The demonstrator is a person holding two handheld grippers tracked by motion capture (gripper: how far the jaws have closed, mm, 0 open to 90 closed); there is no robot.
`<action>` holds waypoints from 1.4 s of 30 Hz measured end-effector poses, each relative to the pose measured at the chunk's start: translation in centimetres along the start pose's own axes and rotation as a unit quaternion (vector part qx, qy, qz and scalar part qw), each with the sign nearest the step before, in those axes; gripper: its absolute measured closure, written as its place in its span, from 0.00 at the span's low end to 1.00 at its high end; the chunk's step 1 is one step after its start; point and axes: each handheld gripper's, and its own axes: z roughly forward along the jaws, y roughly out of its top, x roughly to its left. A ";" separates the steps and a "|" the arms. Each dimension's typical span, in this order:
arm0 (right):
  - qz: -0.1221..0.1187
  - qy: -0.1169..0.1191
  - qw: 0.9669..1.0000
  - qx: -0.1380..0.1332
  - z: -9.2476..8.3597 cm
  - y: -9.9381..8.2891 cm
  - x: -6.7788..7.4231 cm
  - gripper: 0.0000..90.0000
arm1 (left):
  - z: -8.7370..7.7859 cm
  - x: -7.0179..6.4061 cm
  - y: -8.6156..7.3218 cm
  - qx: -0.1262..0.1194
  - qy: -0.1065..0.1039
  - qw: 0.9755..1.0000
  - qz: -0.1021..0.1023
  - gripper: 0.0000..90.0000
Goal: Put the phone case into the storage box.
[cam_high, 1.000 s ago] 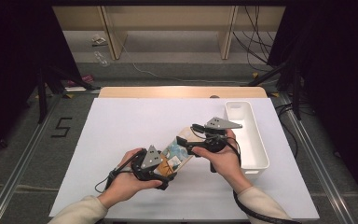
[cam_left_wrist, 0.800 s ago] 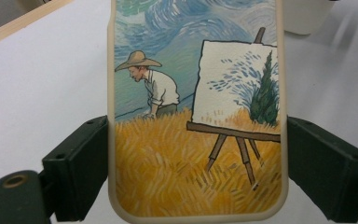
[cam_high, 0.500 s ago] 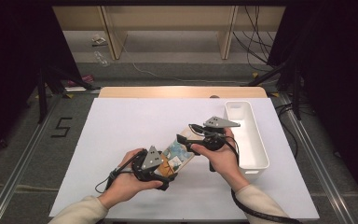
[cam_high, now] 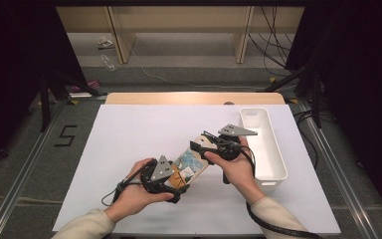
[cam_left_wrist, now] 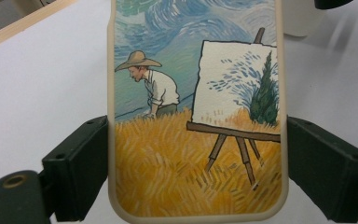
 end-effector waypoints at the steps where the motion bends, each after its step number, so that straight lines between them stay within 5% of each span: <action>1: 0.001 0.001 1.000 0.000 0.0 0.0 0.0 0.51 | 0.0 0.0 0.0 0.000 0.000 1.000 0.000 0.13; 12: 0.007 0.010 1.000 0.001 -0.2 0.2 -0.1 0.65 | 0.1 -0.1 -0.1 0.003 -0.001 1.000 0.005 0.13; 22: 0.022 0.064 0.998 0.000 -0.9 0.9 0.0 0.82 | 0.3 -0.2 -0.3 0.018 -0.004 1.000 0.015 0.12; 32: 0.002 0.095 0.995 0.011 -1.4 2.0 1.9 0.89 | 0.1 -0.2 -0.3 0.025 -0.005 0.999 0.034 0.14; 34: -0.020 0.080 0.997 0.008 -1.9 2.5 2.0 0.89 | 0.0 -0.1 -0.3 0.019 -0.009 0.999 0.030 0.12; 36: -0.014 0.087 0.996 0.000 -2.4 2.9 1.8 0.89 | -0.1 0.0 -0.3 0.014 -0.008 1.000 0.024 0.12; 42: -0.056 0.090 0.994 0.007 -3.3 4.0 1.6 0.88 | -0.4 1.0 -0.4 -0.013 -0.027 0.999 -0.021 0.16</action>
